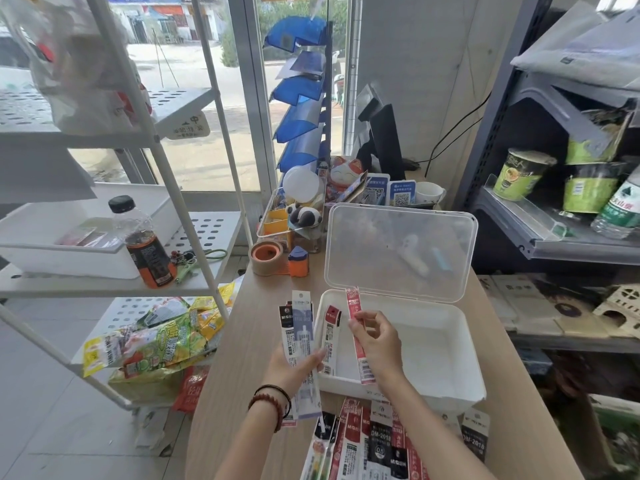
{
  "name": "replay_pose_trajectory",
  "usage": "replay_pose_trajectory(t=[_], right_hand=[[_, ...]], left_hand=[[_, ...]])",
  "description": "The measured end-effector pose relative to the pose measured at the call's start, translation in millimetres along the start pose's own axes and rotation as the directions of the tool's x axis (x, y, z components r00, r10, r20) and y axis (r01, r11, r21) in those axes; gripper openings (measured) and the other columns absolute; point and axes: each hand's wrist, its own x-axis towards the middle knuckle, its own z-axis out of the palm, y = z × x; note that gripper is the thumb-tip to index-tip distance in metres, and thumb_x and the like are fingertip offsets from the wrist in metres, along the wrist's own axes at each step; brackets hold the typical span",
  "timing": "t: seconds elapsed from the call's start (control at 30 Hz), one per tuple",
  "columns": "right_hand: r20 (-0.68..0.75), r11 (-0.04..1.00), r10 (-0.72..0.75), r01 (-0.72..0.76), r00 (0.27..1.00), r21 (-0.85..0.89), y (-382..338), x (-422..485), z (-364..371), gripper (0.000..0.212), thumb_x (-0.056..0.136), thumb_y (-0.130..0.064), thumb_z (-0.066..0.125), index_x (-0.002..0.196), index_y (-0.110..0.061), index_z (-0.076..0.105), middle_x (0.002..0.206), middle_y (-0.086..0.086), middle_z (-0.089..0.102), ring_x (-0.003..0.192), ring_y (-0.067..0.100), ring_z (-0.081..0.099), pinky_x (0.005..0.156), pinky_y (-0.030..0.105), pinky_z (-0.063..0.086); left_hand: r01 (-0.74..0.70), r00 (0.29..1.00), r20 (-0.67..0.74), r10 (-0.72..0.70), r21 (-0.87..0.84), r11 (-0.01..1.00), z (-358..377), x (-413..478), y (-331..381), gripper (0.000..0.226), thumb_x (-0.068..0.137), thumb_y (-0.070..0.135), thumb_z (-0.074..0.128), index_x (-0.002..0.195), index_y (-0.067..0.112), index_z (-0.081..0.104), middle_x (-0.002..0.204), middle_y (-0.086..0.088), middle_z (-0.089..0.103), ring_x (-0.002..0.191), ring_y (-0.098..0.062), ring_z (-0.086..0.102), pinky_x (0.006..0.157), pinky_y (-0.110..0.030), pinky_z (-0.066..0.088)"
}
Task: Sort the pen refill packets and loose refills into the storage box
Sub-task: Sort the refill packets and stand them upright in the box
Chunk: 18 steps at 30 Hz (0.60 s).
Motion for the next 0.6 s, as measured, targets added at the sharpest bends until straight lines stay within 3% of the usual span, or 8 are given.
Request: replay_pose_trajectory(t=[0.13,0.27,0.4,0.5,0.6], right_hand=[[0.053,0.997,0.058,-0.055,0.997,-0.056,6.7,6.9,1.8,0.017,0.096,-0.028,0.059,0.111,-0.031,0.065,0.107,-0.014,0.067,0.097,0.001,0.062,0.071,0.010,0.049],[0.090,0.970,0.134,-0.112,0.987,-0.218,14.4,14.3,3.0,0.031,0.095,-0.008,0.057,0.122,-0.024,0.061,0.114,-0.007,0.061,0.097,0.004,0.057,0.063,0.006,0.043],[0.055,0.919,0.197,-0.165,0.979,-0.359,25.1,22.1,5.3,0.033,0.094,0.003,0.053,0.120,-0.016,0.059,0.111,-0.001,0.062,0.077,-0.001,0.055,0.049,0.007,0.043],[0.059,0.896,0.185,-0.144,0.981,-0.421,27.5,25.0,9.7,0.035,0.093,0.001,0.055,0.123,-0.016,0.054,0.112,0.005,0.066,0.081,0.009,0.060,0.057,0.012,0.047],[0.076,0.839,0.149,-0.086,0.986,-0.538,30.6,23.9,15.7,0.039,0.088,-0.006,0.066,0.121,-0.021,0.052,0.106,0.000,0.069,0.088,0.013,0.065,0.075,0.024,0.054]], left_hand=[[0.015,1.000,0.006,-0.015,-0.004,1.000,-0.5,1.1,-0.7,0.029,0.078,0.032,0.073,0.098,0.014,0.064,0.079,0.001,0.074,0.078,-0.013,0.070,0.081,-0.040,0.056],[0.016,1.000,0.002,-0.016,-0.008,1.000,0.0,0.7,0.8,0.028,0.078,0.032,0.073,0.098,0.015,0.064,0.080,0.001,0.074,0.078,-0.013,0.071,0.083,-0.041,0.056],[0.017,1.000,-0.005,-0.017,-0.016,1.000,0.2,0.1,0.7,0.028,0.077,0.031,0.074,0.098,0.016,0.064,0.080,0.002,0.074,0.078,-0.012,0.071,0.083,-0.041,0.056],[0.016,1.000,-0.009,-0.016,-0.015,1.000,0.3,0.4,0.5,0.028,0.077,0.031,0.074,0.098,0.015,0.064,0.079,0.002,0.074,0.077,-0.011,0.070,0.083,-0.039,0.056],[0.015,1.000,-0.002,-0.015,-0.013,1.000,-0.5,-1.4,0.1,0.030,0.078,0.032,0.074,0.099,0.015,0.064,0.080,0.002,0.074,0.076,-0.011,0.070,0.080,-0.037,0.056]])
